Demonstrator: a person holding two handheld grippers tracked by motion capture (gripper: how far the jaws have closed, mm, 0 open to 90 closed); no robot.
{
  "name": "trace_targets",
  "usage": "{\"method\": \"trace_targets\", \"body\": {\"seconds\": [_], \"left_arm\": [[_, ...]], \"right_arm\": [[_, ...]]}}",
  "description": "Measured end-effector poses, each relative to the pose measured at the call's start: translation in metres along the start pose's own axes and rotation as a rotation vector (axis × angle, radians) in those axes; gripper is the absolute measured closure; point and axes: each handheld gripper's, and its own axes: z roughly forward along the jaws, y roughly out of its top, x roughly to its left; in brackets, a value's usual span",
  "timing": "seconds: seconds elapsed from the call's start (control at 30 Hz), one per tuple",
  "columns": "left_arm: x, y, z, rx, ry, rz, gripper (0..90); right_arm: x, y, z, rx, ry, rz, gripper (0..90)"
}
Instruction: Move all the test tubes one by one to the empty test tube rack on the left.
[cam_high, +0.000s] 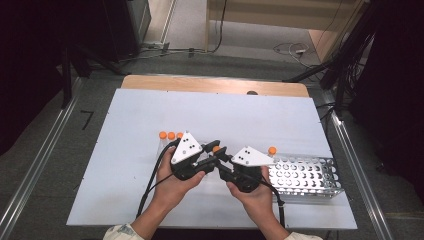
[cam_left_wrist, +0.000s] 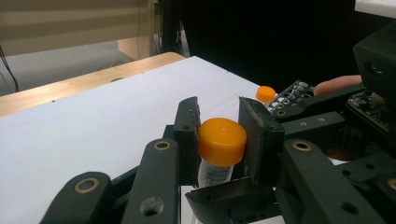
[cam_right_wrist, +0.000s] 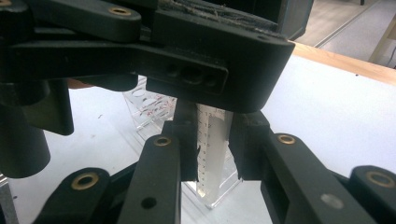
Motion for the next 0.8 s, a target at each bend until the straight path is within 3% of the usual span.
{"method": "trace_targets", "body": {"seconds": [0.13, 0.3, 0.43, 0.53, 0.8], "left_arm": [[0.000, 0.000, 0.000, 0.002, 0.000, -0.004, 70.8], [0.002, 0.003, -0.001, -0.005, 0.009, -0.006, 70.8], [0.009, 0.006, -0.005, -0.022, 0.032, -0.014, 70.8], [0.016, 0.009, -0.009, -0.041, 0.059, -0.020, 70.8], [0.040, 0.017, -0.018, -0.082, 0.147, -0.033, 70.8]], "right_arm": [[0.000, 0.000, 0.000, -0.001, 0.003, -0.001, 68.9], [0.001, 0.001, 0.000, -0.013, 0.014, 0.021, 40.1], [-0.001, 0.000, -0.003, -0.027, -0.008, 0.030, 26.3], [-0.002, -0.001, -0.006, -0.037, -0.020, 0.037, 21.6], [-0.008, -0.007, -0.012, -0.046, -0.010, 0.057, 19.9]]}}
